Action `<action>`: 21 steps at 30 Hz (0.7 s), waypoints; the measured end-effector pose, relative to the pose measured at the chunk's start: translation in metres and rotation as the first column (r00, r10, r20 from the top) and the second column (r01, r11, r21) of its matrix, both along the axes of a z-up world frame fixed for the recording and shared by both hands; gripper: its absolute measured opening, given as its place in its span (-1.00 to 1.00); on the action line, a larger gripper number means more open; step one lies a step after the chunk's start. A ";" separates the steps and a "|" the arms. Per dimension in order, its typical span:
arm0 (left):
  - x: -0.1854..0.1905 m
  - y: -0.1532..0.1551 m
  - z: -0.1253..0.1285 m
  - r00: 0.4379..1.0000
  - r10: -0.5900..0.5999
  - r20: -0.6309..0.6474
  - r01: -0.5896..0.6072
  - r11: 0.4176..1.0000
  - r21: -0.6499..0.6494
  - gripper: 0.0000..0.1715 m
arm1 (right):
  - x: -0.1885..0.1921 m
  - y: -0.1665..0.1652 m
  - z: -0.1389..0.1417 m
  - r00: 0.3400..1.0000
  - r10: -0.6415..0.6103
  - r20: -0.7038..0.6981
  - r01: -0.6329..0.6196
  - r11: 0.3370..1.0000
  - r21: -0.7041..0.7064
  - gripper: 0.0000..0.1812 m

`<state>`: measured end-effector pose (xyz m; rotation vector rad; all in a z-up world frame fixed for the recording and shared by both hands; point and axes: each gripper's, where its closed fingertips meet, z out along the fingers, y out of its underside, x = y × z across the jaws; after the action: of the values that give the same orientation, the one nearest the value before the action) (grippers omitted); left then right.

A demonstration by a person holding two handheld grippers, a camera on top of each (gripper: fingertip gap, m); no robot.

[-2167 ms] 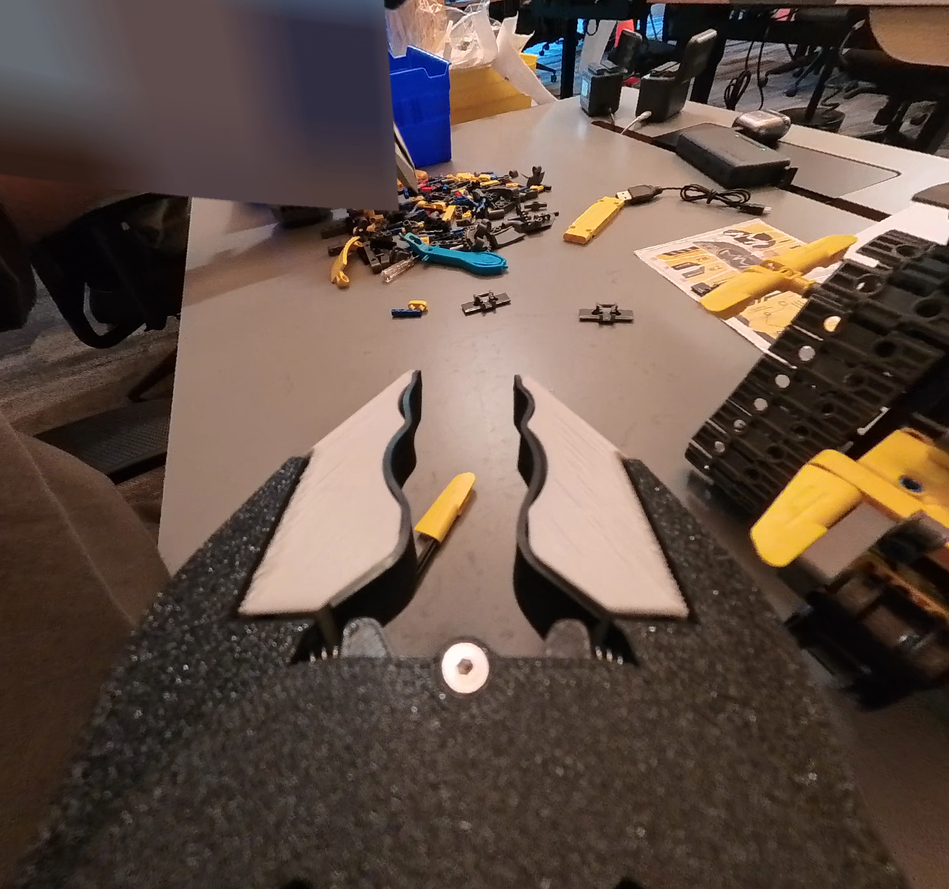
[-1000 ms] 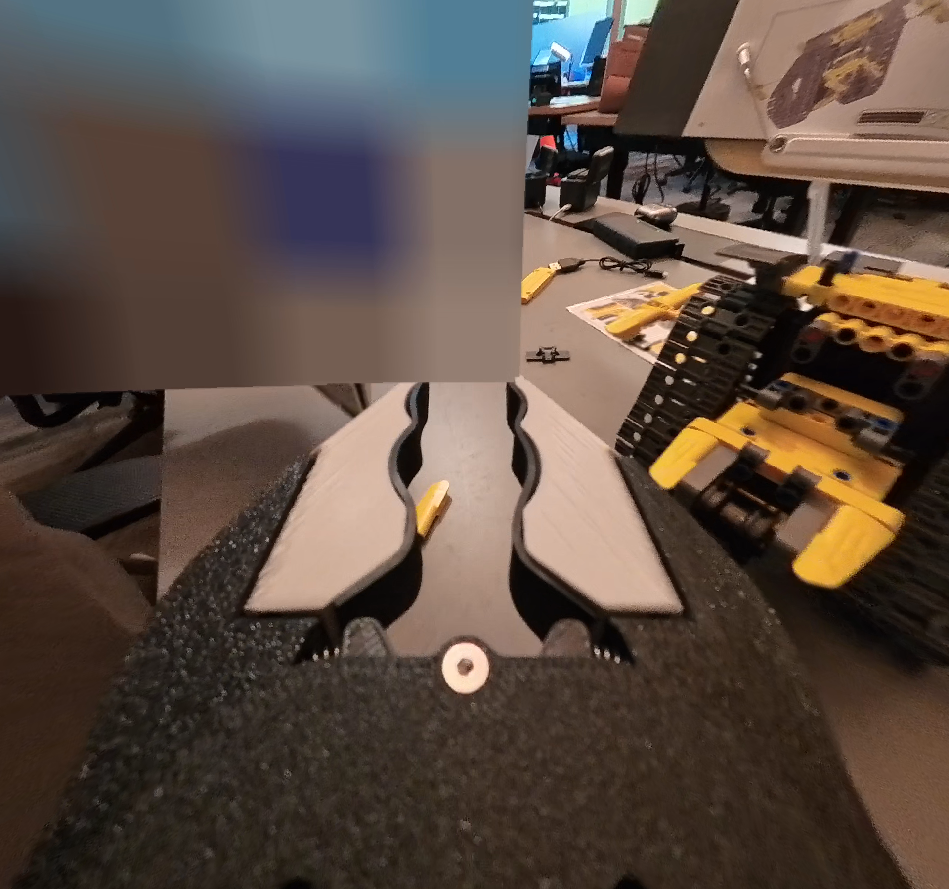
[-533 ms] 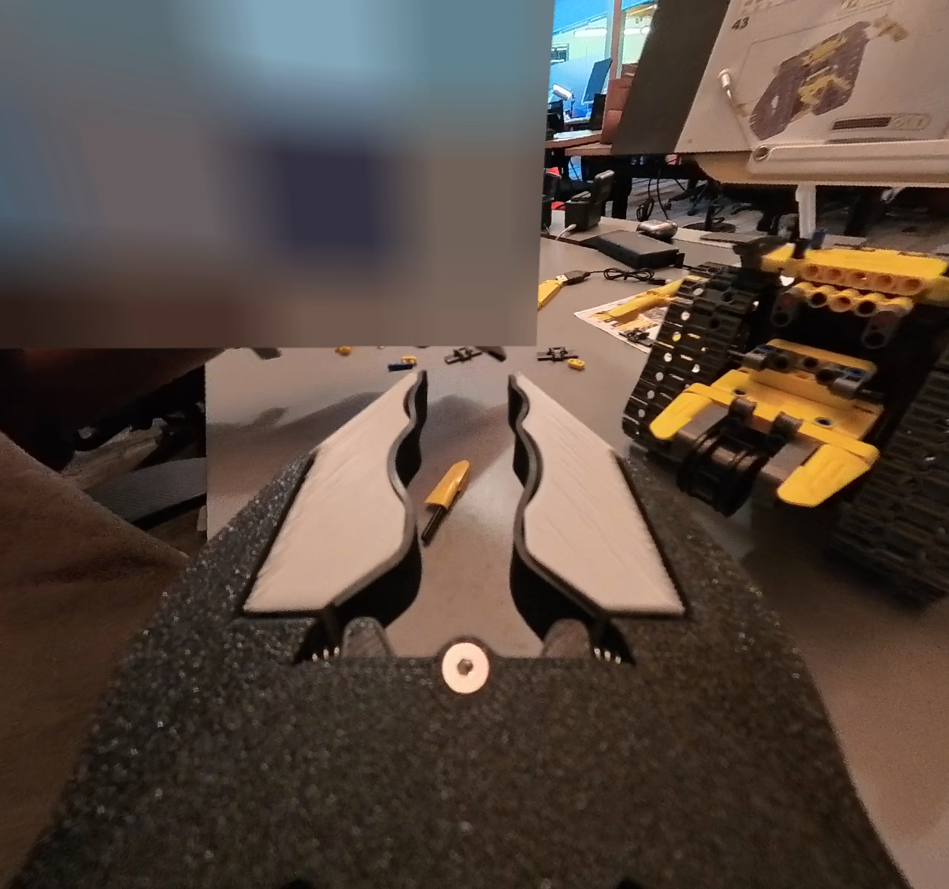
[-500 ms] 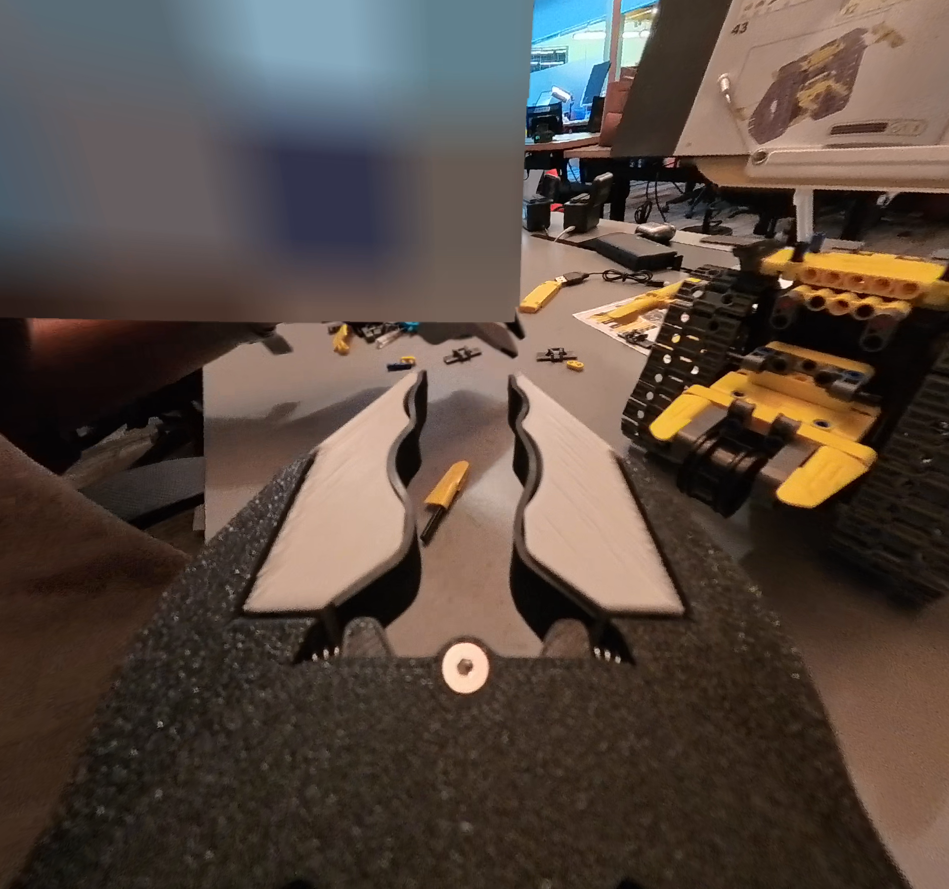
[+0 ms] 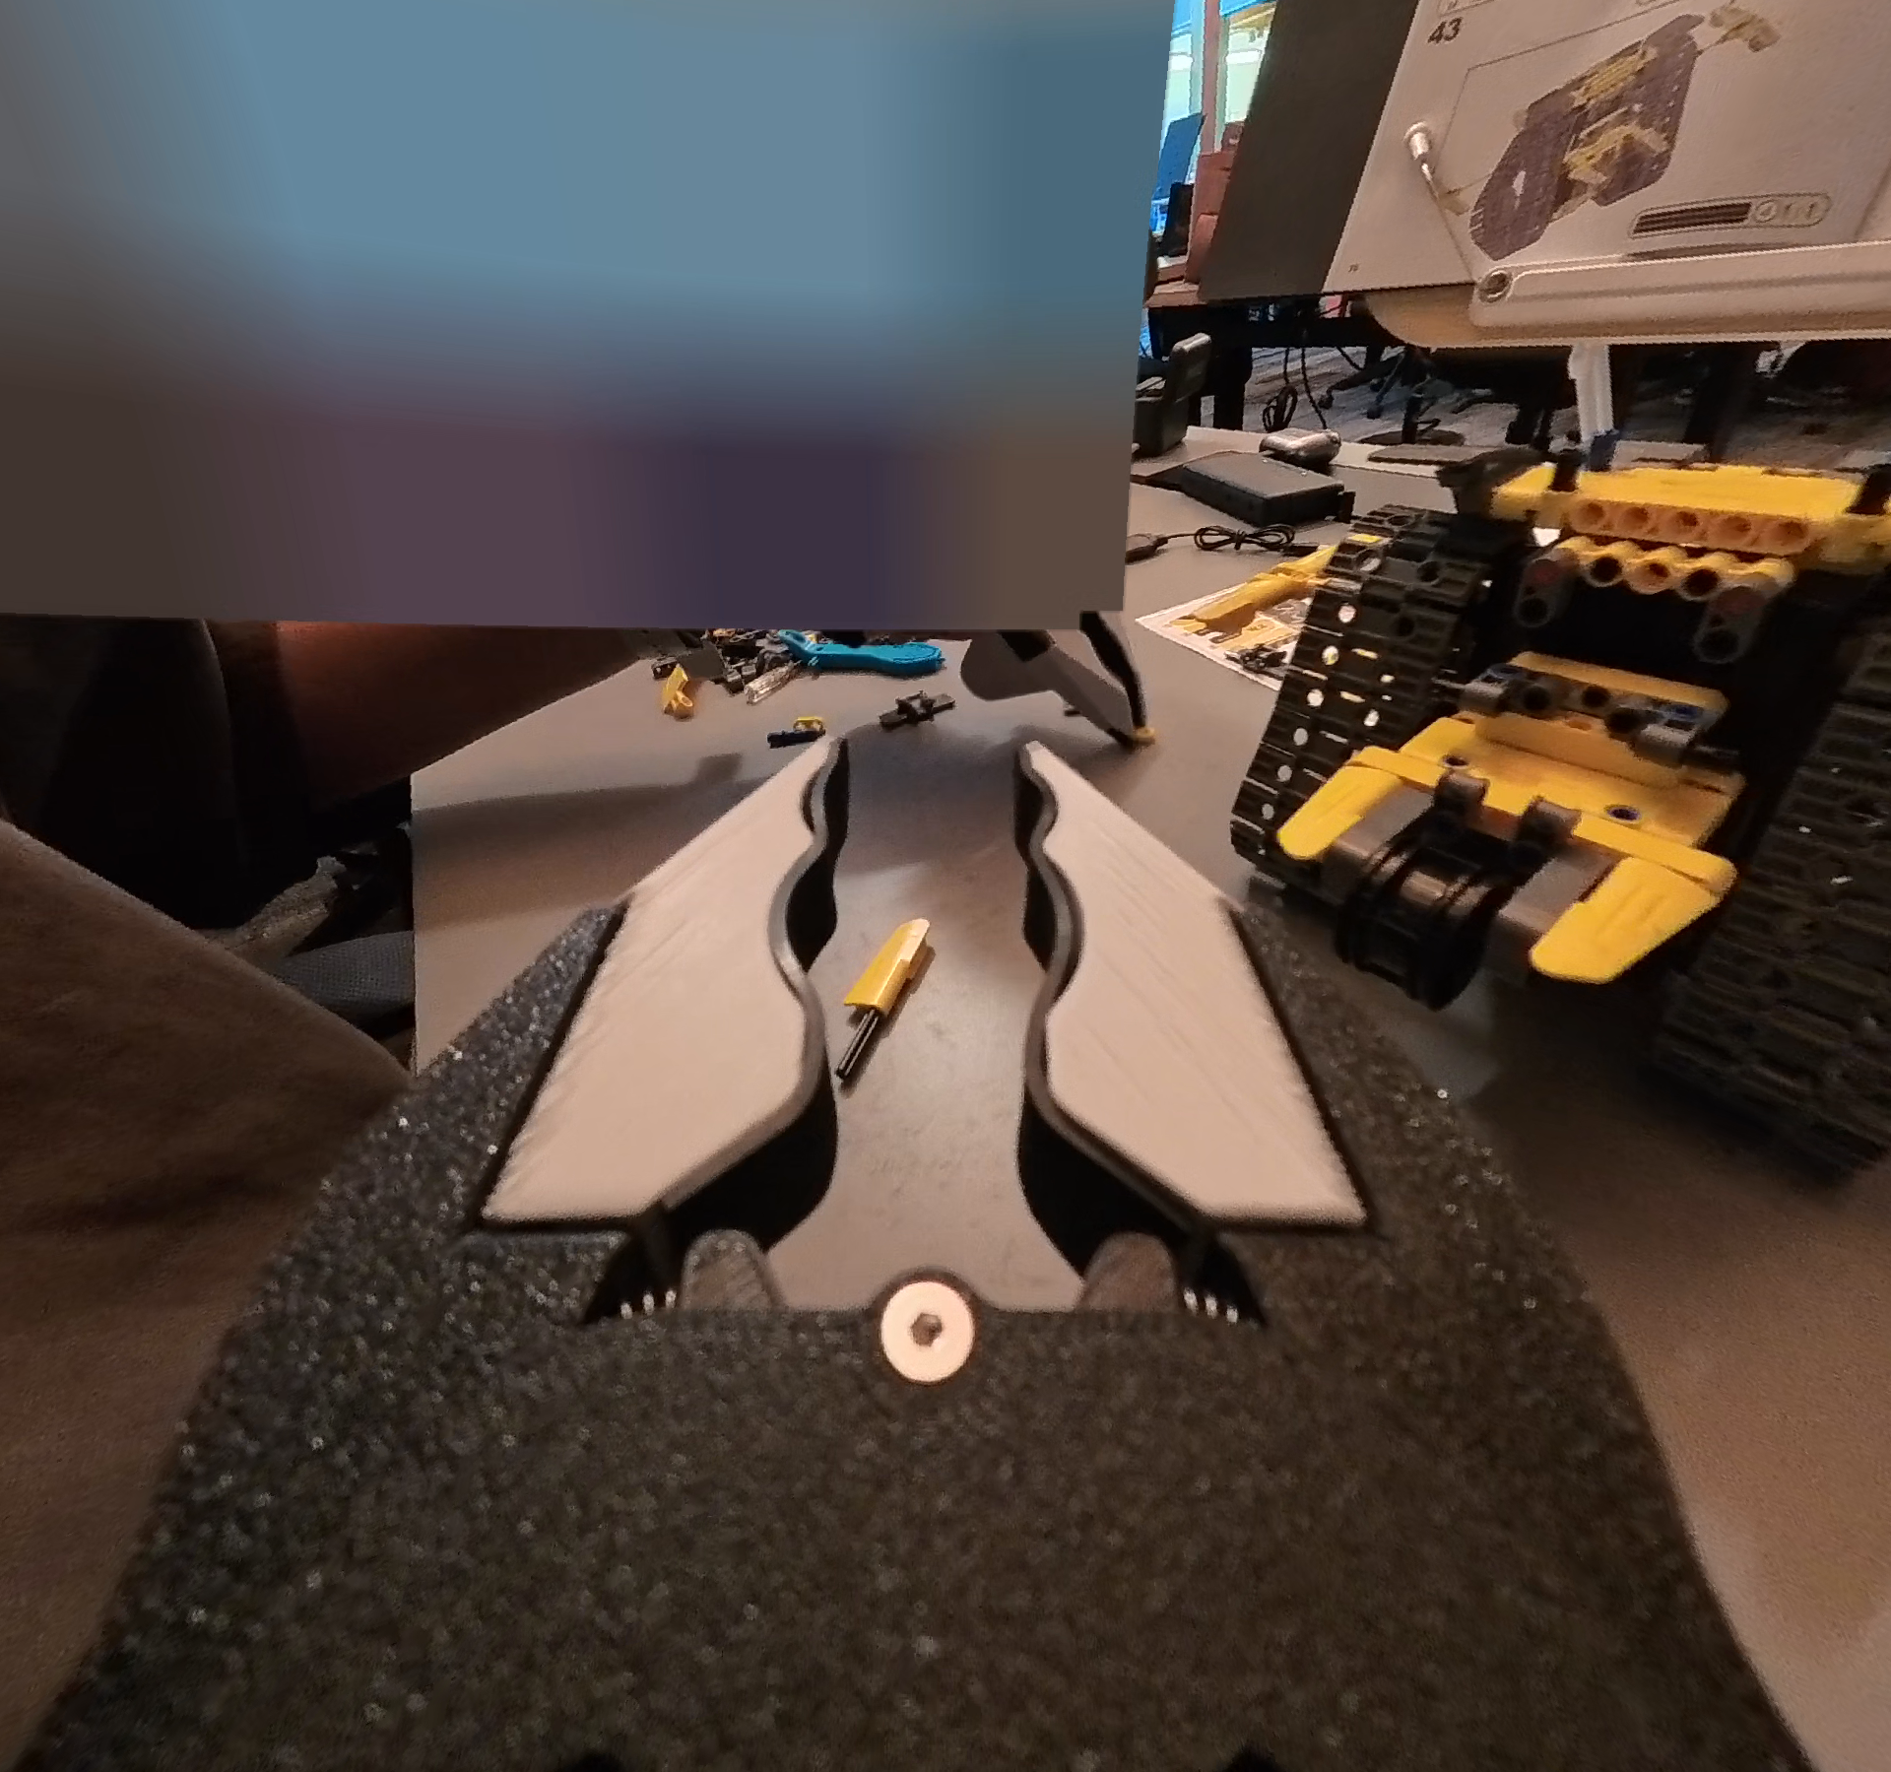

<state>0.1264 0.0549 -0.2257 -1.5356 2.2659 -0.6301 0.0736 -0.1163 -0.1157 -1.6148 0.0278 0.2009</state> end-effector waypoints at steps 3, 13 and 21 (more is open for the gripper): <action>-0.010 -0.024 0.001 0.999 -0.035 -0.021 0.034 0.997 -0.068 -0.94 | -0.001 0.000 0.000 1.000 -0.002 0.009 0.002 1.000 0.000 -0.65; -0.058 -0.151 0.001 0.931 -0.365 -0.001 0.364 0.931 -0.019 -0.94 | 0.007 -0.005 0.006 0.998 -0.008 -0.061 0.010 0.999 0.037 -0.66; -0.071 -0.177 0.000 0.882 -0.471 -0.013 0.468 0.879 -0.087 -0.92 | 0.007 -0.004 0.005 0.999 -0.020 -0.049 0.021 0.999 0.034 -0.65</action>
<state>0.0559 -0.1218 -0.2261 -1.0231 2.6918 -0.8347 0.0805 -0.1205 -0.1108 -1.5742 0.0777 0.2234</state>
